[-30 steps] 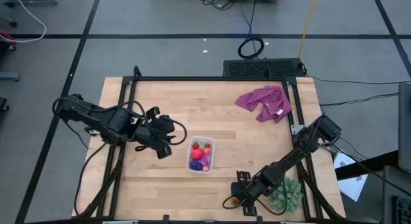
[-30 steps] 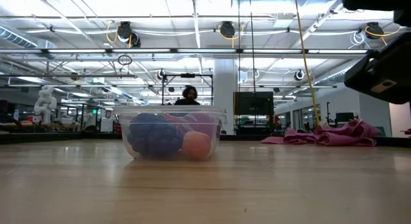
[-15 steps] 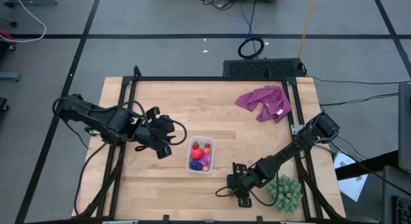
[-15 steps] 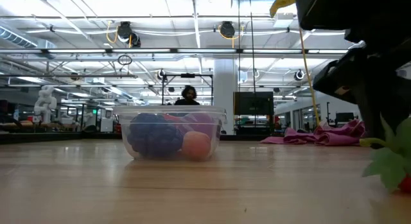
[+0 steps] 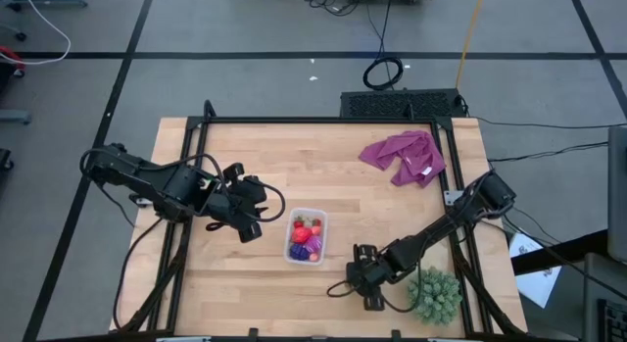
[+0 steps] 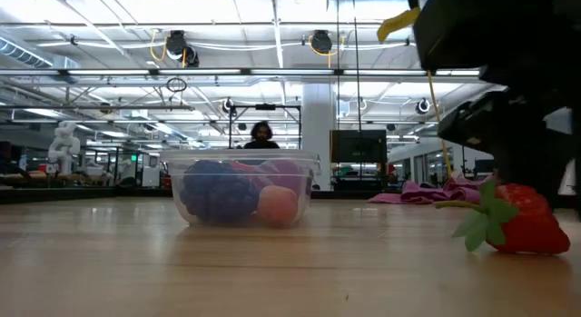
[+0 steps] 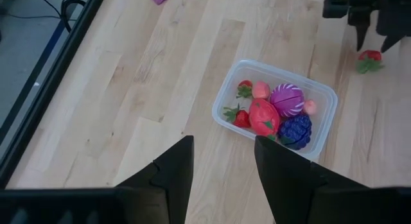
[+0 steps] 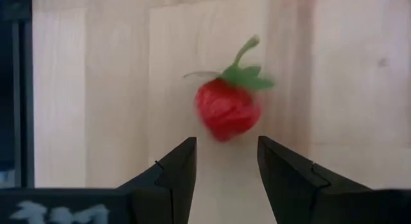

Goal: Pick and placing Produce into tupperware
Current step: Put the red strawberry into the transparent bin

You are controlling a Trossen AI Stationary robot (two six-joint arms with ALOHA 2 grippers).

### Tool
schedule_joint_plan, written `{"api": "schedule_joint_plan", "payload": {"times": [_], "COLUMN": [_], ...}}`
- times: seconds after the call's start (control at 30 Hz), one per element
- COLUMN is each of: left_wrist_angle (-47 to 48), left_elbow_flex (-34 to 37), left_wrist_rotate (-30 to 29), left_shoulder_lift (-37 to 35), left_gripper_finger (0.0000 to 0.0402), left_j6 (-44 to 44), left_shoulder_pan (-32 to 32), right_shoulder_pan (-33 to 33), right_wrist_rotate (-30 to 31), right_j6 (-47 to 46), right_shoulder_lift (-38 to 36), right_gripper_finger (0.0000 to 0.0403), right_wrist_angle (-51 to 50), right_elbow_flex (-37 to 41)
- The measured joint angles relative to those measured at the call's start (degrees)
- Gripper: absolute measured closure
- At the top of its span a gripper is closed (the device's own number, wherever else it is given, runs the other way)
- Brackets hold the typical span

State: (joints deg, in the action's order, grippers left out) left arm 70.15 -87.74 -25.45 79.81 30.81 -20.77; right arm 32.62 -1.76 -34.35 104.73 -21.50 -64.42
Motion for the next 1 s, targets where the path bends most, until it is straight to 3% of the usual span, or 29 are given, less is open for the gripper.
{"api": "schedule_joint_plan", "payload": {"times": [1.0], "left_wrist_angle": [0.1], "left_elbow_flex": [0.0], "left_wrist_rotate": [0.0], "left_shoulder_lift": [0.0], "left_gripper_finger": [0.0231], "left_j6": [0.0], "left_shoulder_pan": [-1.6], "right_shoulder_pan": [-3.1], "right_wrist_rotate": [-4.5], "right_j6": [-1.0], "right_shoulder_lift": [-0.1], "right_gripper_finger": [0.0250], "right_wrist_angle": [0.2], "right_elbow_flex": [0.0]}}
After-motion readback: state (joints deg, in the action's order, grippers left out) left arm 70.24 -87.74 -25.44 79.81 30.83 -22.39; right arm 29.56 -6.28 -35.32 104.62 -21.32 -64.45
